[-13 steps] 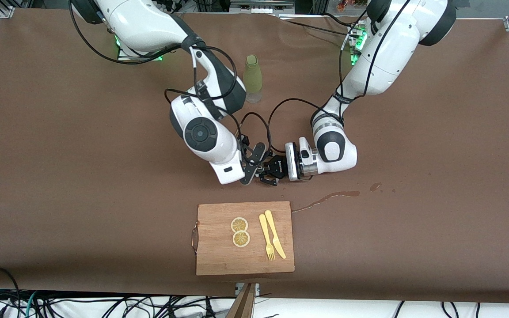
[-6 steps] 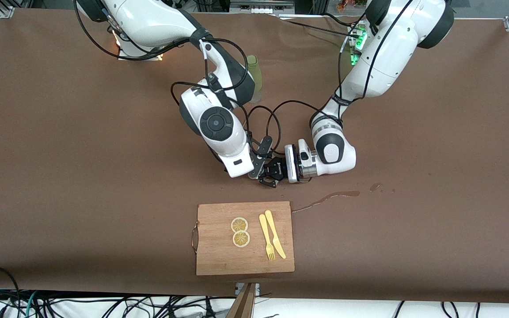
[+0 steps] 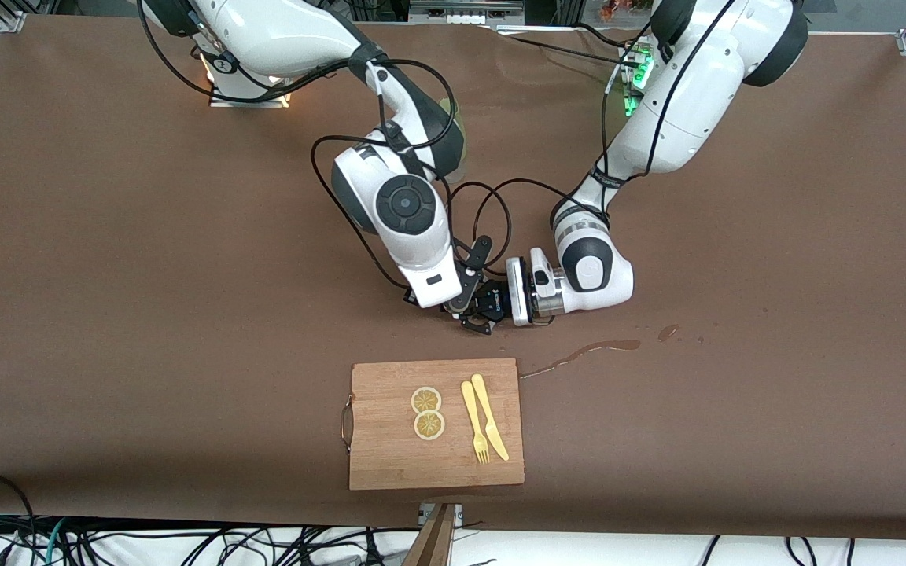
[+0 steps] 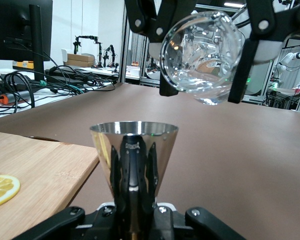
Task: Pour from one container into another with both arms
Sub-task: 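Tilt the beaker with the right gripper, pouring liquid into the jigger, then carry the beaker back with the right gripper while the left gripper withdraws the jigger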
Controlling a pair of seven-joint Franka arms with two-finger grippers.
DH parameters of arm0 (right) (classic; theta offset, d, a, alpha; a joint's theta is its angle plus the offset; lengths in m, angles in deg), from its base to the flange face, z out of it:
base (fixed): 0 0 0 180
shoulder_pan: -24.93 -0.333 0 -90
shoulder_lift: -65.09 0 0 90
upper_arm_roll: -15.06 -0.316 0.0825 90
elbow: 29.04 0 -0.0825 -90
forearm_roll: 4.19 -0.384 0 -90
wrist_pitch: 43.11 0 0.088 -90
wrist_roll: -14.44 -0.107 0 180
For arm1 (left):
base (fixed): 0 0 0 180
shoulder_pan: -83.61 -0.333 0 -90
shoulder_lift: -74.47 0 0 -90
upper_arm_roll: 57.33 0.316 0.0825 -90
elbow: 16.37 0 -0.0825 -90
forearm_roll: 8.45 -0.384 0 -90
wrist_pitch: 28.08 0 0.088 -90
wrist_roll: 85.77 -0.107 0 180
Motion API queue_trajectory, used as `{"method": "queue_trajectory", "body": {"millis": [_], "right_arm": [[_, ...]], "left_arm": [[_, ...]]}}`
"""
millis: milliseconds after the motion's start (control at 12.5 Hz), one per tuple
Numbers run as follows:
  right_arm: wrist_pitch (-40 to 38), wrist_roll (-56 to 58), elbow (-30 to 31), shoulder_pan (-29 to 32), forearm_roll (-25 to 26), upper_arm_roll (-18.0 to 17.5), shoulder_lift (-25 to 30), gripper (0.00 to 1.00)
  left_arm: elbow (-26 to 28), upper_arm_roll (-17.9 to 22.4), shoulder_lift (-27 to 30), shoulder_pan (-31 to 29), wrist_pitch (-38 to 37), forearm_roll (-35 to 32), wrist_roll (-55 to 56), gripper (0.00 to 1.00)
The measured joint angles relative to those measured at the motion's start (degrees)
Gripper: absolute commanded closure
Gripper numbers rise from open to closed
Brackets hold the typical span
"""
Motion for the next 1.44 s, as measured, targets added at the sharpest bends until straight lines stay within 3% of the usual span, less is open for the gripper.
{"method": "queue_trajectory", "body": {"millis": [799,1438], "right_arm": [[0.48,-2.97,-1.0,-1.72,6.6,0.08,0.22,0.97],[1.08,-4.29,-1.0,-2.42,7.07,0.7,0.22,0.96]], "left_arm": [[-0.06,-0.29,-0.02,0.19,0.0,0.03,-0.56,1.0],[-0.06,-0.64,-0.07,0.44,0.0,0.03,-0.6,1.0]]}}
